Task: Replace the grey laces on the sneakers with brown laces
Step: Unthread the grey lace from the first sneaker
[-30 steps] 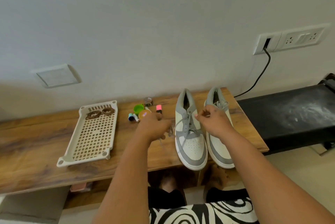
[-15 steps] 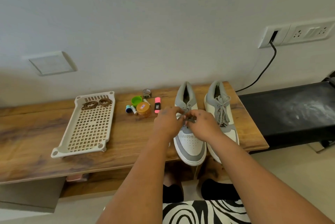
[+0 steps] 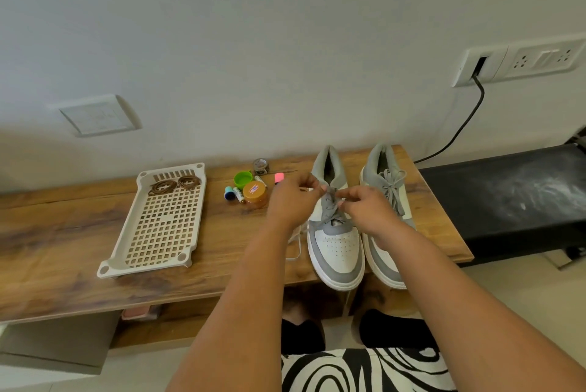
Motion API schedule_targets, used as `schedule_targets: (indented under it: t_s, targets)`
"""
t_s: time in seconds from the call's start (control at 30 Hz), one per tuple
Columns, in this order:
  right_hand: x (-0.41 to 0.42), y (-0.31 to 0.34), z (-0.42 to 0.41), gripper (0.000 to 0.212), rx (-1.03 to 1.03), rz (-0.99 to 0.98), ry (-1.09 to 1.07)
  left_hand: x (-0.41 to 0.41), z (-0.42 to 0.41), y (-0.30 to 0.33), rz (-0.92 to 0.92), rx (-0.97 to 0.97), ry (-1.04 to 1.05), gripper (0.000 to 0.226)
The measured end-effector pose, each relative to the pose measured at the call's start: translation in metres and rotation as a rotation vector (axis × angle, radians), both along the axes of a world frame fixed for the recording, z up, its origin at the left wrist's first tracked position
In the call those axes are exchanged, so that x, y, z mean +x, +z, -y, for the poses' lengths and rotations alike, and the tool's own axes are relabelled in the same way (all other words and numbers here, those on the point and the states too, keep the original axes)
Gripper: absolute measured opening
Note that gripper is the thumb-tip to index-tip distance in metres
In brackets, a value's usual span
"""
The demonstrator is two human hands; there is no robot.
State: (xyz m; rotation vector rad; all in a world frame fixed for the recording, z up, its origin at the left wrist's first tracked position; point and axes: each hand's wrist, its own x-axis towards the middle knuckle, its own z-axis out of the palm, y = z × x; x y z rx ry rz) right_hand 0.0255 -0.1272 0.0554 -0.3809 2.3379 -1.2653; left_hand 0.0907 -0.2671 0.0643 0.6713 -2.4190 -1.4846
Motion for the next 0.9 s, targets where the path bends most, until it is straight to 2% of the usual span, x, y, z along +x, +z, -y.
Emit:
schedule_targets:
  t_s: [0.17,0.27,0.37,0.5,0.57,0.63,0.7,0.73,0.77,0.83,0.87,0.9]
  targets:
    - [-0.005,0.011,-0.006,0.014,-0.102,0.14,-0.014,0.022,0.003,0.031,-0.139,0.414,-0.018,0.008]
    - [-0.004,0.021,-0.01,0.013,-0.257,0.291,-0.048,0.028,0.004,0.037,-0.101,0.507,-0.045,0.017]
    - [-0.004,0.032,-0.016,0.01,-0.437,0.435,-0.099,0.03,0.006,0.039,0.081,0.437,-0.117,0.039]
    - [-0.013,0.043,-0.029,0.011,-0.743,0.357,-0.243,0.033,0.003,0.033,0.448,0.277,-0.309,0.039]
    - [-0.018,0.049,-0.036,0.015,-0.945,0.301,-0.368,0.03,0.001,0.022,0.5,0.138,-0.305,0.034]
    - [-0.023,0.051,-0.045,0.021,-0.984,0.156,-0.466,0.022,0.001,0.008,0.442,-0.019,-0.24,0.02]
    - [-0.026,0.052,-0.055,0.027,-0.857,0.028,-0.359,0.013,0.002,-0.002,0.34,-0.152,-0.149,0.009]
    - [-0.026,0.053,-0.058,0.031,-0.746,0.056,-0.214,0.008,0.002,-0.006,0.293,-0.199,-0.102,0.009]
    - [-0.025,0.054,-0.061,0.034,-0.574,0.155,-0.022,0.004,0.001,-0.008,0.251,-0.228,-0.059,0.007]
    - [-0.021,0.054,-0.062,0.035,-0.028,0.379,0.407,-0.003,0.0,-0.013,0.186,-0.24,0.001,0.002]
    - [-0.019,0.051,-0.059,0.033,0.222,0.452,0.578,-0.006,-0.002,-0.016,0.169,-0.24,0.012,0.005]
    - [-0.018,0.047,-0.053,0.031,0.384,0.475,0.671,-0.009,-0.003,-0.02,0.157,-0.243,0.012,0.009]
